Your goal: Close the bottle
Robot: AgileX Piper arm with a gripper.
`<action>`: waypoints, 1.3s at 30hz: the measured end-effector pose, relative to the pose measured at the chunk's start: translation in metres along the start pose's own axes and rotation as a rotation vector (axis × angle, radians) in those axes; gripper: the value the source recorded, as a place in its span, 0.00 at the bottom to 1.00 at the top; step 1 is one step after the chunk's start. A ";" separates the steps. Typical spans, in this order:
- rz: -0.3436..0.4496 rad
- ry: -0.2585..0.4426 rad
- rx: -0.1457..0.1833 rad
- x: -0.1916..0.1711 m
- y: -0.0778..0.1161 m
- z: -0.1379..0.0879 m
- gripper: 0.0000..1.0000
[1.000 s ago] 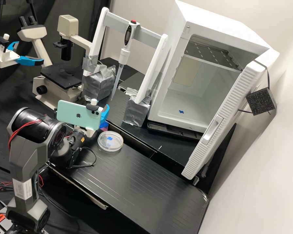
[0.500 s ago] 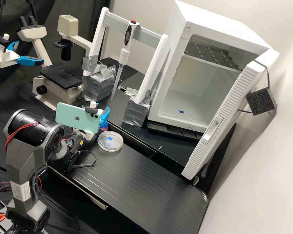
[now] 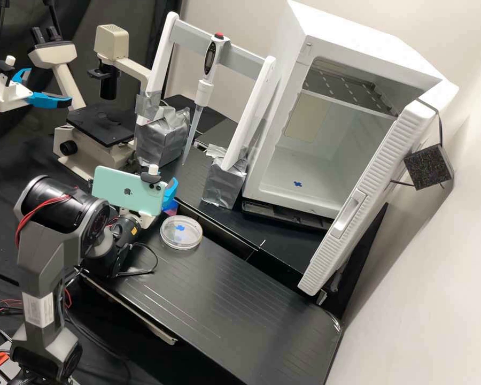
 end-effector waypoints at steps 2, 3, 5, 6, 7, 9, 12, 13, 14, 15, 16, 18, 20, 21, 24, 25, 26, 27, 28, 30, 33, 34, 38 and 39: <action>-0.001 -0.001 0.000 0.001 0.000 0.000 0.00; 0.001 0.000 0.000 0.002 0.000 0.000 0.00; 0.001 0.000 0.000 0.002 0.000 0.000 0.00; 0.001 0.000 0.000 0.002 0.000 0.000 0.00; 0.001 0.000 0.000 0.002 0.000 0.000 0.00; 0.001 0.000 0.000 0.002 0.000 0.000 1.00; 0.001 0.000 0.000 0.002 0.000 0.000 1.00; 0.001 0.000 0.000 0.002 0.000 0.000 1.00; 0.001 0.000 0.000 0.002 0.000 0.000 1.00; 0.001 0.000 0.000 0.002 0.000 0.000 1.00; 0.002 0.002 0.000 0.002 0.001 -0.001 1.00; 0.005 0.004 -0.001 0.000 0.003 -0.002 1.00; 0.006 0.004 -0.001 -0.003 0.004 -0.004 1.00; 0.002 0.003 -0.003 -0.007 0.005 -0.004 1.00; 0.015 0.010 -0.014 -0.015 0.011 -0.004 1.00; 0.022 0.017 -0.015 -0.018 0.013 -0.005 1.00; 0.028 0.023 -0.016 -0.021 0.016 -0.006 1.00; 0.035 0.027 -0.007 -0.024 0.018 -0.006 1.00; 0.045 0.026 -0.004 -0.027 0.020 -0.005 1.00; 0.073 0.030 0.002 -0.031 0.026 -0.006 1.00; 0.111 0.012 0.011 -0.033 0.033 -0.004 1.00; 0.125 -0.002 0.016 -0.034 0.035 -0.001 1.00; 0.186 -0.049 0.048 -0.034 0.039 0.005 1.00; 0.208 -0.054 0.054 -0.033 0.041 0.007 1.00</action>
